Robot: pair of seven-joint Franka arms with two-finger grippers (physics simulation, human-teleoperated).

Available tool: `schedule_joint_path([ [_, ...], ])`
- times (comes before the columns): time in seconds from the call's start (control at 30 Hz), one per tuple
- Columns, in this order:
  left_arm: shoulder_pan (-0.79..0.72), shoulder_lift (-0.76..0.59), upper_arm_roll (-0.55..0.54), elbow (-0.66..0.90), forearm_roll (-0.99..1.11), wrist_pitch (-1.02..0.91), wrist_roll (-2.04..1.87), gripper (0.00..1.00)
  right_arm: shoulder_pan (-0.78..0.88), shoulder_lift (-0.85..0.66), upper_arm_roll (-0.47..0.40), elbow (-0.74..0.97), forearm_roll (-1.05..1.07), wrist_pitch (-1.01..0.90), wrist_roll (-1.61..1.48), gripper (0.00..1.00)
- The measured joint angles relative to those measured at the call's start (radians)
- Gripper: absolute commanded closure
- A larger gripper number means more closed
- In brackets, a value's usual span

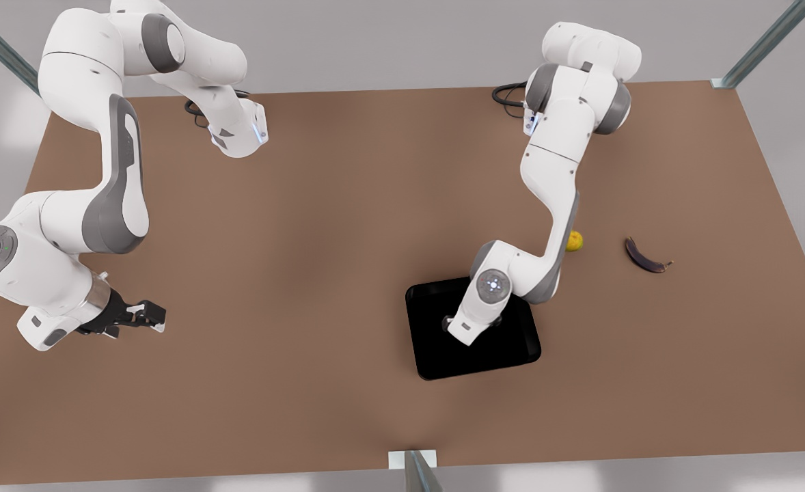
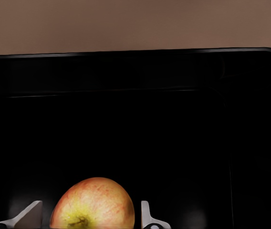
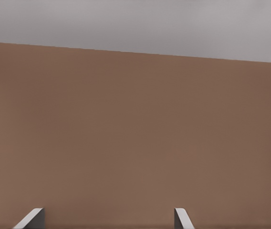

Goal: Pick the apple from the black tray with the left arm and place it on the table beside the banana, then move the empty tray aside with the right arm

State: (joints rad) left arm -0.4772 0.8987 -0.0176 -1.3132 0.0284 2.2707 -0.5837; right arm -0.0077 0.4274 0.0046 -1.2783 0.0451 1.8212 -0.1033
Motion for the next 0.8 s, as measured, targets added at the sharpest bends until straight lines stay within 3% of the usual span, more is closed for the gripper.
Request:
schedule_joint_path([
  [0.33, -0.012, 0.023, -0.001, -0.020, 0.003, 0.025, -0.014, 0.00, 0.001, 0.000, -0.002, 0.000, -0.003, 0.000, -0.001, 0.00],
  [0.37, -0.014, 0.023, -0.001, -0.020, 0.003, 0.027, -0.015, 0.10, 0.001, 0.000, -0.002, 0.000, -0.003, 0.000, -0.001, 0.00],
  [0.4, -0.016, 0.023, 0.000, -0.020, 0.004, 0.028, -0.017, 0.32, 0.000, 0.000, -0.002, 0.000, -0.003, 0.000, -0.002, 0.00],
  [0.57, -0.016, 0.004, 0.001, -0.039, 0.011, 0.023, -0.030, 0.31, 0.001, 0.000, -0.002, 0.000, -0.003, 0.000, -0.002, 0.00],
  [0.8, 0.117, -0.210, 0.009, -0.050, 0.011, -0.204, 0.020, 0.28, 0.029, -0.007, 0.018, 0.001, -0.003, -0.028, 0.003, 0.00],
])
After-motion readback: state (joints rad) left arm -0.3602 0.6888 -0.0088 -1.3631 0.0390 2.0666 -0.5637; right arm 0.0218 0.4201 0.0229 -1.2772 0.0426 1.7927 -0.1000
